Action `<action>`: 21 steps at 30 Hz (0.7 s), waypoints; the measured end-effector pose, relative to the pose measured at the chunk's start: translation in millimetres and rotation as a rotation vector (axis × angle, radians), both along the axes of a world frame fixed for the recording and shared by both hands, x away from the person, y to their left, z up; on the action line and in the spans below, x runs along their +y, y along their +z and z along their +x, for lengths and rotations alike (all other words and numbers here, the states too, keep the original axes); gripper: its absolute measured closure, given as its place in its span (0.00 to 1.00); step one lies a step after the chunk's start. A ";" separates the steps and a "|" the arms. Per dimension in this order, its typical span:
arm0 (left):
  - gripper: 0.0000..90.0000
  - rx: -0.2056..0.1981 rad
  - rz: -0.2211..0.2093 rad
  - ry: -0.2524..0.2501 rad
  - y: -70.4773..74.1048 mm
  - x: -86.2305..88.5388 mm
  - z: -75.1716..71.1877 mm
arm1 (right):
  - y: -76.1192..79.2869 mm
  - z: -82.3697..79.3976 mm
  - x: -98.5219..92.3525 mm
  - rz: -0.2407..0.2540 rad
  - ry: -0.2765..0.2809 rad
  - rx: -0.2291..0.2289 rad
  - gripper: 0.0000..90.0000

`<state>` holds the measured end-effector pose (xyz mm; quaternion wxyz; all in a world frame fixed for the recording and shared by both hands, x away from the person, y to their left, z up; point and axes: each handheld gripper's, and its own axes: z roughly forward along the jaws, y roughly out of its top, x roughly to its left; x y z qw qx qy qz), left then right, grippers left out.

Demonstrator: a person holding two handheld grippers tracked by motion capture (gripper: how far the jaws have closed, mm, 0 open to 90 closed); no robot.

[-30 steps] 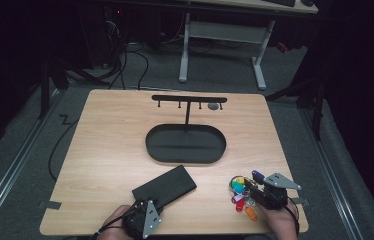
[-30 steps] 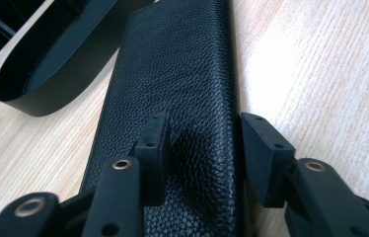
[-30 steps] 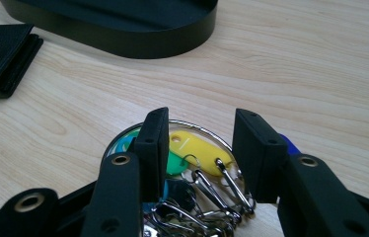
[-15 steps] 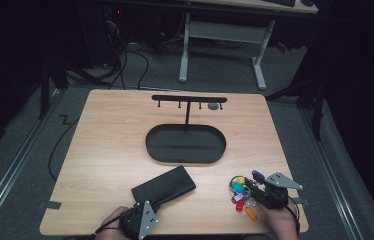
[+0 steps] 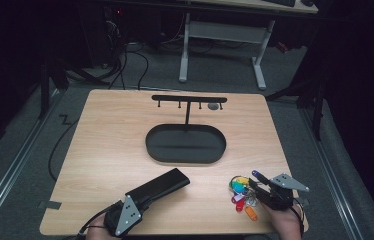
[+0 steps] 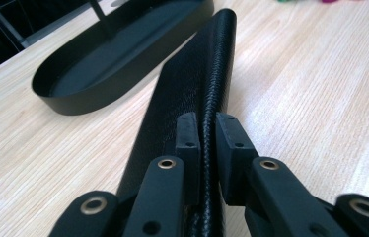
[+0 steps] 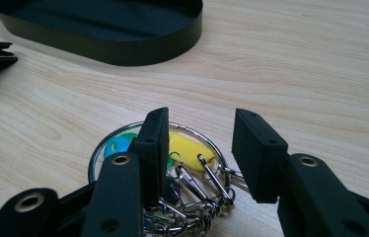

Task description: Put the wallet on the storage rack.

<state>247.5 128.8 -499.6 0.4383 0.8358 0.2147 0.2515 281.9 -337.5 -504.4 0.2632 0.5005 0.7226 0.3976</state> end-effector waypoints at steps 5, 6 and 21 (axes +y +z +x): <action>0.91 0.024 -0.099 0.033 10.8 16.9 0.1 | -0.3 1.6 2.3 0.000 0.008 -0.002 0.66; 0.91 0.026 -0.112 0.041 12.2 20.7 0.6 | -0.4 1.9 2.7 0.001 0.006 0.000 0.66; 0.91 0.087 -0.252 0.135 16.8 60.3 14.9 | -0.6 3.5 4.9 -0.002 0.015 0.006 0.66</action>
